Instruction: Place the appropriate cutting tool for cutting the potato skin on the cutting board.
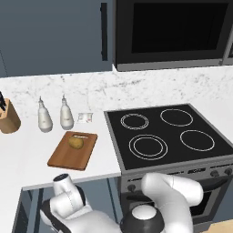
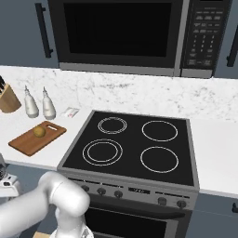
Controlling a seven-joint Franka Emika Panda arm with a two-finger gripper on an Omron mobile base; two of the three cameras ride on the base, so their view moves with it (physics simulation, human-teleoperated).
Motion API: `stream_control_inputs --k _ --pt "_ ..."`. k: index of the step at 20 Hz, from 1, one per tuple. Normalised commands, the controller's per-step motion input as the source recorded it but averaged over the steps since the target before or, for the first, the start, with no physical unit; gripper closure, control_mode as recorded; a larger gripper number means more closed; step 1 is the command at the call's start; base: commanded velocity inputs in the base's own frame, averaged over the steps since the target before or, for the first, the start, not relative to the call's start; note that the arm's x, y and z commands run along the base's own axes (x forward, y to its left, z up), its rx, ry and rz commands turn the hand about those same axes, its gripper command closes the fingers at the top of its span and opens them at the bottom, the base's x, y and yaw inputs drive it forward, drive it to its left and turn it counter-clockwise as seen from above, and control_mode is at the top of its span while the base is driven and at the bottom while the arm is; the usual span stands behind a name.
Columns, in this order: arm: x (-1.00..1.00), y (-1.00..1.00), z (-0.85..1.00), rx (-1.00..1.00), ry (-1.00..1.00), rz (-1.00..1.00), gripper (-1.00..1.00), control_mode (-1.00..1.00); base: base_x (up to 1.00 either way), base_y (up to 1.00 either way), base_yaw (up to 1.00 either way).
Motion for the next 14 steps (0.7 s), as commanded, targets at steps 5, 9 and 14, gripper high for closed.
stream_control_inputs --k 5,9,14 --pt "0.19 0.00 -0.30 0.00 -0.04 0.03 -1.00 -1.00 0.00 0.00 0.00" --pt "0.14 0.00 -0.27 0.00 -0.03 0.03 -1.00 -1.00 0.00 0.00 0.00" --pt "-0.07 -0.02 -0.18 0.00 -0.07 0.01 1.00 -1.00 0.00 0.00 0.00"
